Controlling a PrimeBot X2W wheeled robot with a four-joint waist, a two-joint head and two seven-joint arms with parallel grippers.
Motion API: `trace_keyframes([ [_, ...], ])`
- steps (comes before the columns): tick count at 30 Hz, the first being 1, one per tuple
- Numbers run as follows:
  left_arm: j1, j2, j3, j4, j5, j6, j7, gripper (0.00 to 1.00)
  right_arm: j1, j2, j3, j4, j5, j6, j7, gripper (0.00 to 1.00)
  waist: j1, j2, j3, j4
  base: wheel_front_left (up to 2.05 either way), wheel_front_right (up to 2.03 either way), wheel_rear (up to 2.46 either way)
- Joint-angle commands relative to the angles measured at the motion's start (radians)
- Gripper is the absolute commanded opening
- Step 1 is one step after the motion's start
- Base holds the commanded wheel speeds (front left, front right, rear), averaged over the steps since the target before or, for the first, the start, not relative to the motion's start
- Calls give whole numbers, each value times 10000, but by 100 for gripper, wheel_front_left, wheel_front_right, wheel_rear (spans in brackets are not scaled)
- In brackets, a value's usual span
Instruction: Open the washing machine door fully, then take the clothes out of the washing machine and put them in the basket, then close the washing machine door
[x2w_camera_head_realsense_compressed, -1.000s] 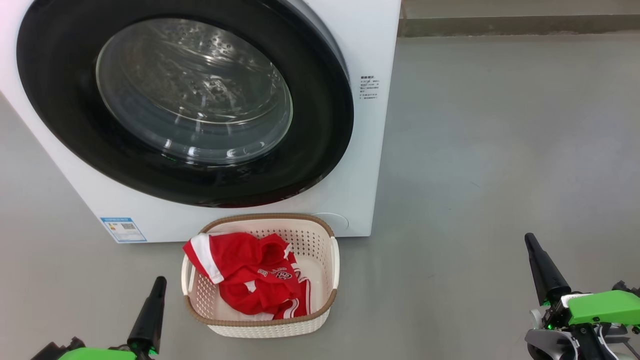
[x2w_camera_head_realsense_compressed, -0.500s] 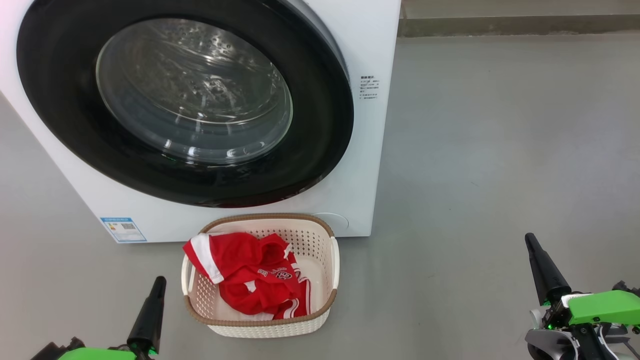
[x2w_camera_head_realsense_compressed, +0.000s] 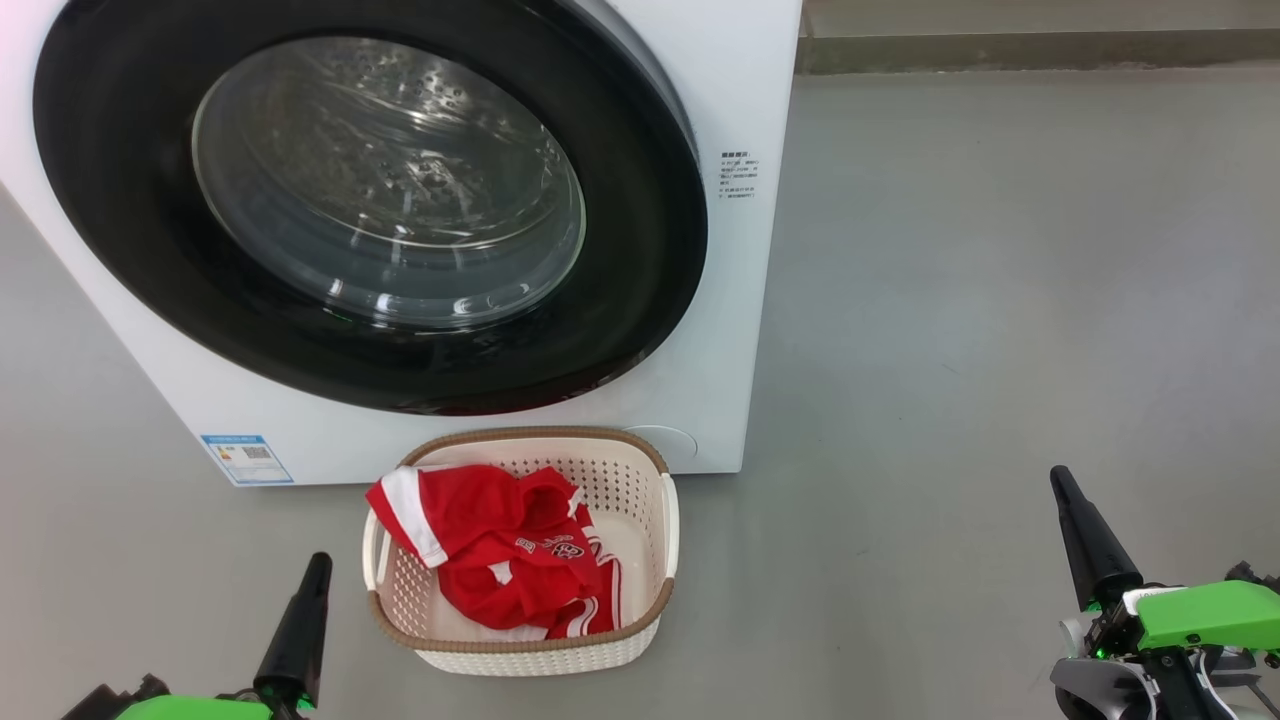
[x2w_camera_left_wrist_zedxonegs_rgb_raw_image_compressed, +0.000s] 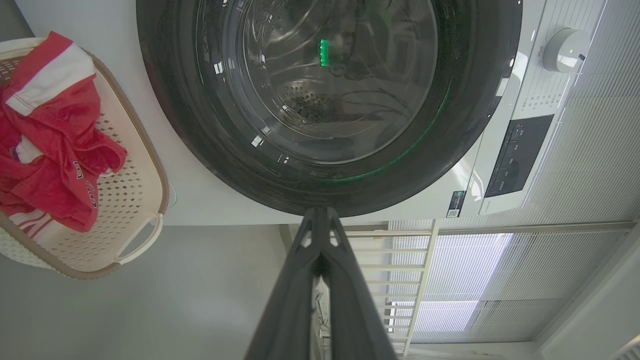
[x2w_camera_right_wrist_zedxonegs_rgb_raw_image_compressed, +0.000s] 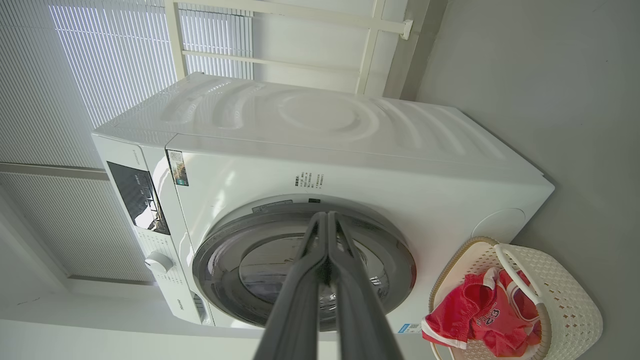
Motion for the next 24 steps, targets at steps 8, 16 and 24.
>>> trace_keyframes([
  [8, -418, 83, 380, -262, -61, -69, 57, 0, -430, -141, 168, -288, -5, -6, 61, 0, 0, -1, 0, 0, 0, 0, 0],
  [16, -418, 80, 384, -262, -58, -69, 60, 0, -430, -140, 167, -288, -6, -6, 62, 0, 0, -1, 0, 0, 0, 0, 0],
  [24, -418, 77, 388, -262, -54, -69, 63, 0, -430, -140, 166, -288, -7, -6, 63, 0, 0, -1, 0, 0, 0, 0, 0],
])
